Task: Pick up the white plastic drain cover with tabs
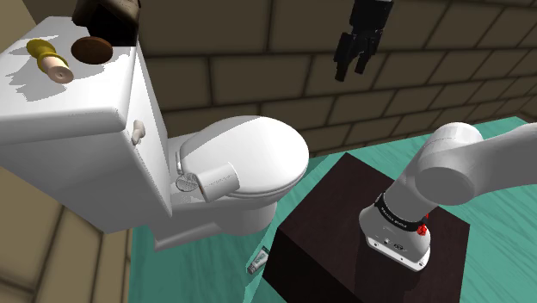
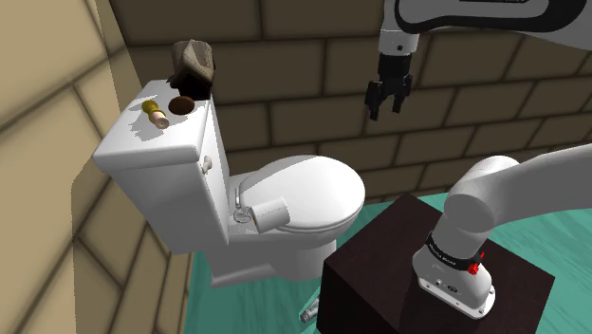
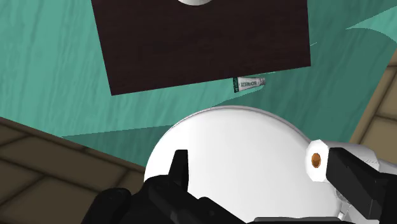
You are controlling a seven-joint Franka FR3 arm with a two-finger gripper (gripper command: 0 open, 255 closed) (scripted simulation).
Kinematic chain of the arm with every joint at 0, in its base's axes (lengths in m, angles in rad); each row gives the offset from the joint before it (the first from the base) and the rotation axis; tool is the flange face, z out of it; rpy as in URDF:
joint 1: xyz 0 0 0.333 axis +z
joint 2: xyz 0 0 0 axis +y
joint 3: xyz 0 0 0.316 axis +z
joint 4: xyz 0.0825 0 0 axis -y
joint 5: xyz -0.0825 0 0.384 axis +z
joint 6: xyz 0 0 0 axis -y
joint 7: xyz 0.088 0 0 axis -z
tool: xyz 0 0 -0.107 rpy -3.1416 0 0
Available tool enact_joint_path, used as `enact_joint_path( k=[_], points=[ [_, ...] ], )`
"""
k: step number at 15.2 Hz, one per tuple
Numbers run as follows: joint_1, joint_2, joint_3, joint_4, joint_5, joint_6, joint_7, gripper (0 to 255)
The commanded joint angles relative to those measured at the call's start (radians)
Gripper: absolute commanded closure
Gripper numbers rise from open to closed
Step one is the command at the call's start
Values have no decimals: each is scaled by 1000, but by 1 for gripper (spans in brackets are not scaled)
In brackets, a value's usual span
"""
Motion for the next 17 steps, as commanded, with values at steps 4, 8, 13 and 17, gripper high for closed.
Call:
enact_joint_path(
  k=[4,8,13,17],
  points=[
    [3,11,64,-58,46,81,104,0],
    [8,55,152,-114,103,198,240,0],
    [9,158,264,-144,160,355,409,0],
    [0,275,353,-136,181,483,547,0]
  ],
)
